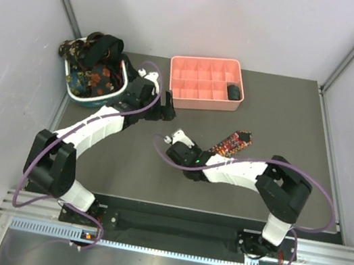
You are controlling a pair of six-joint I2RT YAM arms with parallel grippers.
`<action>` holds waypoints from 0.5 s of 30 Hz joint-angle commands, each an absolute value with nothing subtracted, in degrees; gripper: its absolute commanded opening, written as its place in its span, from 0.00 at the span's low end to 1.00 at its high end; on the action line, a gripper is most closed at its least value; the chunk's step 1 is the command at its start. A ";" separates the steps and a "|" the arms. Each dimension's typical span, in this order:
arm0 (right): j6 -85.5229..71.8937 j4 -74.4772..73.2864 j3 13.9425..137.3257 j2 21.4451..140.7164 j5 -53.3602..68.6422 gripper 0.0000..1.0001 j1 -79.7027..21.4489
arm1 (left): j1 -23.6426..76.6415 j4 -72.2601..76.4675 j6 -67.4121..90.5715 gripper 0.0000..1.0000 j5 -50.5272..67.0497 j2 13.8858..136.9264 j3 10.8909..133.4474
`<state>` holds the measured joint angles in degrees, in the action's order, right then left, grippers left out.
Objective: Roll the ties
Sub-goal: Roll the tie
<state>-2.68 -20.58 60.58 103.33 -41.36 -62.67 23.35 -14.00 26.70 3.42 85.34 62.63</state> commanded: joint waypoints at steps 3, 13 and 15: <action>-4.48 -11.88 56.61 97.13 -25.15 0.26 -58.46 | 24.08 -6.42 30.23 0.99 1.41 81.48 59.68; -5.80 -5.80 50.10 90.35 -1.97 0.26 -48.61 | 24.17 -0.53 29.54 0.99 2.81 80.60 53.01; -6.15 -5.10 49.22 89.57 1.56 0.26 -45.90 | 24.52 -0.44 28.83 0.99 3.78 80.68 52.04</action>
